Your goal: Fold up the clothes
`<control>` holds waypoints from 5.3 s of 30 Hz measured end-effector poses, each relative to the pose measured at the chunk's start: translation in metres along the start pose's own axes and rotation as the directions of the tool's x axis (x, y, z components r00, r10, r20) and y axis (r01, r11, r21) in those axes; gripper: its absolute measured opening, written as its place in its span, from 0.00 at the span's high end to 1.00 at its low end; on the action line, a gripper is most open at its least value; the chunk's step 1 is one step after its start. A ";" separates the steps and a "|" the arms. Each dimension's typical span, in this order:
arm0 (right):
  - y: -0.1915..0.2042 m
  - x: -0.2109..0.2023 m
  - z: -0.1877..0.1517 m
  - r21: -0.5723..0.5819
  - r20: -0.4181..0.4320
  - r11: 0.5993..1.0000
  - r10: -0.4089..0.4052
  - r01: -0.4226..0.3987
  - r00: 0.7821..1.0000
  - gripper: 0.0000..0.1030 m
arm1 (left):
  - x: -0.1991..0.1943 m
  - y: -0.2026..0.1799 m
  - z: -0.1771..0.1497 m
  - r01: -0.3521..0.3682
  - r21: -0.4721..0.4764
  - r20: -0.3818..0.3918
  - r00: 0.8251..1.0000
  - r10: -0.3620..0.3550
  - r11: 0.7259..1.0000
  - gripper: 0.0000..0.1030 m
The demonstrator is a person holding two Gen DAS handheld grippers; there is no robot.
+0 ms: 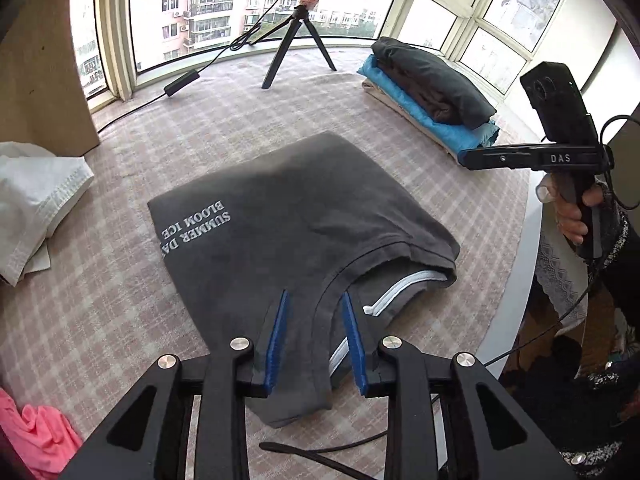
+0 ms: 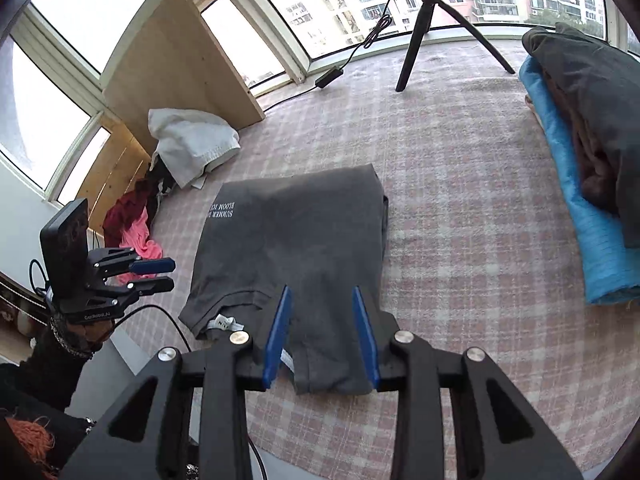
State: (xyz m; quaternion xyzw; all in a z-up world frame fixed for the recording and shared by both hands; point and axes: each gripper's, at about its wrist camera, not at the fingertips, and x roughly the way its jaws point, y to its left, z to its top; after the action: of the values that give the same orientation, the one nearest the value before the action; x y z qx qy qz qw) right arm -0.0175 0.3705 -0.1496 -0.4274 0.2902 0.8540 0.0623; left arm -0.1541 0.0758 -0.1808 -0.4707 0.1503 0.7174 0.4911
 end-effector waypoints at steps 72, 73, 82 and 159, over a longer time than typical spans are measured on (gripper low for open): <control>-0.097 0.128 0.082 0.003 -0.228 0.978 0.202 -0.207 0.952 0.90 | 0.088 0.121 0.053 -0.193 -0.026 -0.189 0.964 0.185 0.981 0.69; -0.088 0.131 0.083 -0.043 -0.237 0.981 0.174 -0.189 0.956 0.90 | 0.088 0.121 0.053 -0.193 -0.025 -0.192 0.964 0.185 0.981 0.69; -0.053 0.134 0.088 -0.183 -0.227 0.972 0.107 -0.151 0.968 0.67 | 0.058 0.094 0.095 -0.138 -0.052 -0.168 0.977 0.128 0.989 0.72; -0.032 0.108 0.094 -0.015 -0.111 0.984 -0.177 0.176 0.978 0.85 | 0.024 0.148 -0.016 -0.110 -0.385 -0.032 0.994 0.106 0.916 0.63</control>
State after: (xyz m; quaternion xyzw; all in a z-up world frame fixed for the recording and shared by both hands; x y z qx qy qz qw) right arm -0.1392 0.4329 -0.2030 -0.4988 0.2518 0.8206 0.1202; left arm -0.2728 0.0081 -0.2452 -0.5527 0.0343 0.7566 0.3476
